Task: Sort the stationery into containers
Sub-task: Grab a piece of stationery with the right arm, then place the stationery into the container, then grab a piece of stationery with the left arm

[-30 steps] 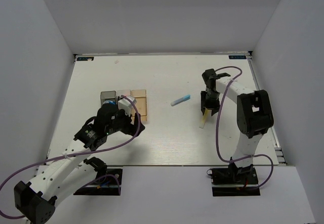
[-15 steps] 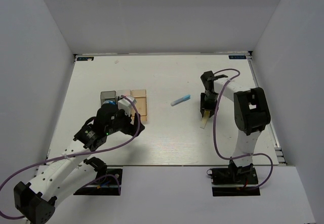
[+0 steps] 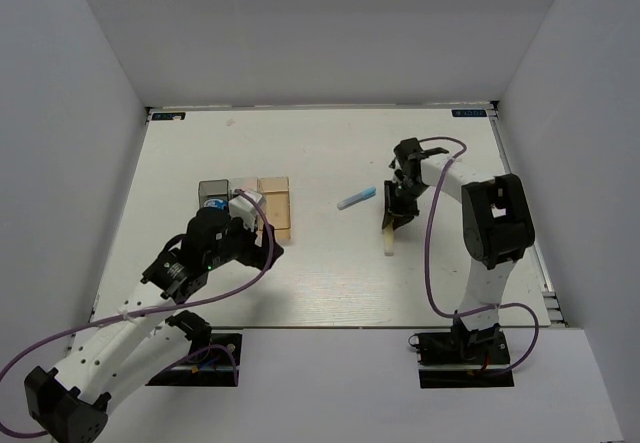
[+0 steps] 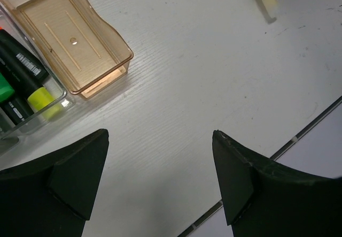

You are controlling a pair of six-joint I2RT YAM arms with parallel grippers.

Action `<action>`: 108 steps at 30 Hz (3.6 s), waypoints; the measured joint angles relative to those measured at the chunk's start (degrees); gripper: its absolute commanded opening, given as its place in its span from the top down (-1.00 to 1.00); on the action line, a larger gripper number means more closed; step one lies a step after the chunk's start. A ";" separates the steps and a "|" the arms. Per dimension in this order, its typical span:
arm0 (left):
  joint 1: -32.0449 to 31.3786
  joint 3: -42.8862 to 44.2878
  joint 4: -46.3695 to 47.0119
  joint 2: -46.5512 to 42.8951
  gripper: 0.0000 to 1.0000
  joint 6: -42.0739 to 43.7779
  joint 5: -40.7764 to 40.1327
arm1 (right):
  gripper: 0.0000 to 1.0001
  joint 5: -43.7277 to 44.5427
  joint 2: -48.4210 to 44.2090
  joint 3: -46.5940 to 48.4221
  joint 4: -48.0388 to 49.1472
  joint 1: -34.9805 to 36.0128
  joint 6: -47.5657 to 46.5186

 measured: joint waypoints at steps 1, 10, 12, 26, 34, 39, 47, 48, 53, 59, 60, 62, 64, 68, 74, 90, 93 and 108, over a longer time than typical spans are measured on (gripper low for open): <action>0.00 -0.07 0.00 -0.31 -0.77 0.02 -0.31 | 1.00 -2.69 -0.02 0.44 0.31 0.42 -0.72; 0.00 -1.88 0.57 -5.64 -0.77 0.50 -4.96 | 1.00 -20.72 1.53 24.30 2.47 9.97 -3.06; 0.00 -2.56 0.96 -7.21 -0.77 0.61 -6.54 | 1.00 -23.41 2.78 29.03 5.57 12.35 -1.92; 0.00 -4.46 2.60 -8.98 -0.77 1.64 -16.20 | 1.00 -26.64 19.32 32.22 30.51 23.80 5.66; 0.00 -4.46 2.60 -8.46 -0.77 1.95 -16.94 | -0.07 -25.49 20.79 33.86 35.19 23.30 5.55; 0.00 -4.46 2.62 -7.82 -0.60 1.97 -16.90 | -0.10 -25.46 20.85 33.90 35.28 23.28 4.39; 0.00 -3.54 3.54 -1.18 0.97 2.21 -13.38 | 1.00 -19.96 18.40 34.77 27.74 23.02 -1.66; -0.09 -2.12 3.15 1.46 0.93 2.34 -12.24 | 1.00 -17.46 16.87 34.51 25.00 22.91 -3.37; -2.67 7.54 3.13 16.15 -0.45 3.23 -9.20 | 0.41 -6.08 2.12 26.03 15.32 20.31 -10.75; -5.29 23.61 4.33 36.79 -0.88 5.18 -7.17 | -0.11 -3.34 -13.79 8.31 6.86 11.41 -17.66; -5.35 25.99 4.37 40.00 -0.88 5.44 -6.91 | 0.01 -3.96 -15.72 3.89 5.99 9.90 -18.88; -5.64 30.69 3.82 46.34 -0.88 6.08 -6.60 | 0.20 -5.64 -18.99 -4.42 3.82 7.89 -21.05; -5.70 35.71 3.08 52.37 -0.86 6.69 -6.49 | 0.88 -7.98 -21.88 -10.45 0.63 6.47 -22.91; -5.73 45.79 1.49 62.73 -0.73 7.28 -6.03 | 1.00 -11.37 -28.76 -14.14 -2.05 3.21 -24.87; -6.51 60.08 -0.39 76.02 -0.68 7.30 -5.40 | 1.00 -14.99 -38.34 -15.45 -0.70 -1.42 -26.93; -9.84 68.50 -2.82 89.59 -0.34 7.80 -7.30 | 1.00 -19.45 -36.85 -16.06 -0.52 -4.35 -28.74; -10.19 68.48 -2.95 89.61 0.08 8.41 -9.22 | 1.00 -19.50 -36.63 -16.06 -0.52 -4.37 -28.96; -11.54 64.04 1.11 87.78 1.00 11.67 -18.01 | -0.29 -23.12 -35.65 -16.06 -1.01 -5.55 -30.77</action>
